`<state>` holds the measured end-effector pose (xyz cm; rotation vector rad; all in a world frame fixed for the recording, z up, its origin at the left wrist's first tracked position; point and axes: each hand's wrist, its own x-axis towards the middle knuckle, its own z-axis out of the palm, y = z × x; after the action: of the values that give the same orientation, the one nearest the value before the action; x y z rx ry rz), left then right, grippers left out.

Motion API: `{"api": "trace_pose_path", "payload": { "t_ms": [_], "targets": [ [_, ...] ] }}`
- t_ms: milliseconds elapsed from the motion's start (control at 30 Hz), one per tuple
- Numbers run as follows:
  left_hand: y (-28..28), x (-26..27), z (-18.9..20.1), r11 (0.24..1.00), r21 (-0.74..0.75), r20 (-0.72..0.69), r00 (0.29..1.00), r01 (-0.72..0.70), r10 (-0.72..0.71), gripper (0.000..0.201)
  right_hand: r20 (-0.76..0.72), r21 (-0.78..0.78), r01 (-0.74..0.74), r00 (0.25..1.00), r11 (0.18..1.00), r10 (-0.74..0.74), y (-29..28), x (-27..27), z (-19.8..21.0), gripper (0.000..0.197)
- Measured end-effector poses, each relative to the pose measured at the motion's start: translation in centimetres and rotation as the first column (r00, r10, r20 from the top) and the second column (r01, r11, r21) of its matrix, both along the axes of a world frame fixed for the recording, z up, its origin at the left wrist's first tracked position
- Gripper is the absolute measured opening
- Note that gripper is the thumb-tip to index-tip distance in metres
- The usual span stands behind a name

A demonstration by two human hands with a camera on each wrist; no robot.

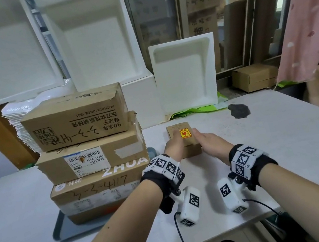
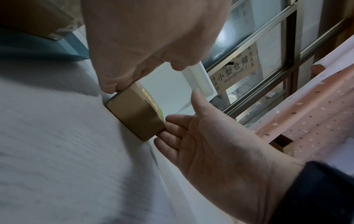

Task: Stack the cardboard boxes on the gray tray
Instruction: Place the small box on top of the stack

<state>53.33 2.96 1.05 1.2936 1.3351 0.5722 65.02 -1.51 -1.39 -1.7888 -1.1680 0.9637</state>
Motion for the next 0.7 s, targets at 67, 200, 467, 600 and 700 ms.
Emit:
{"api": "trace_pose_path", "payload": {
  "t_ms": [67,200,467,600,700],
  "targets": [
    [-0.5,-0.2,0.4,1.000,0.012,0.049,0.999,0.019,-0.019,0.063,0.003,0.007,0.023,1.000,1.000,-0.023,-0.4,0.0,0.3,0.074],
    [-1.6,-0.4,2.0,0.997,0.061,0.064,0.996,0.052,-0.056,0.066,0.037,0.022,0.055,0.998,0.998,-0.055,-1.5,0.0,2.0,0.073],
    [-5.0,-1.0,6.6,0.970,0.208,0.069,0.987,0.126,-0.143,0.069,0.036,0.159,0.110,0.993,0.981,-0.117,-5.2,-1.0,6.7,0.075],
    [-6.7,-1.7,9.3,0.954,0.274,0.087,0.984,0.125,-0.154,0.068,0.061,0.266,0.135,0.986,0.954,-0.156,-6.8,-1.9,9.0,0.065],
    [-7.9,-2.8,11.2,0.941,0.317,0.093,0.984,0.118,-0.154,0.071,0.067,0.349,0.127,0.985,0.929,-0.160,-7.9,-3.1,10.8,0.062]
  ]
}}
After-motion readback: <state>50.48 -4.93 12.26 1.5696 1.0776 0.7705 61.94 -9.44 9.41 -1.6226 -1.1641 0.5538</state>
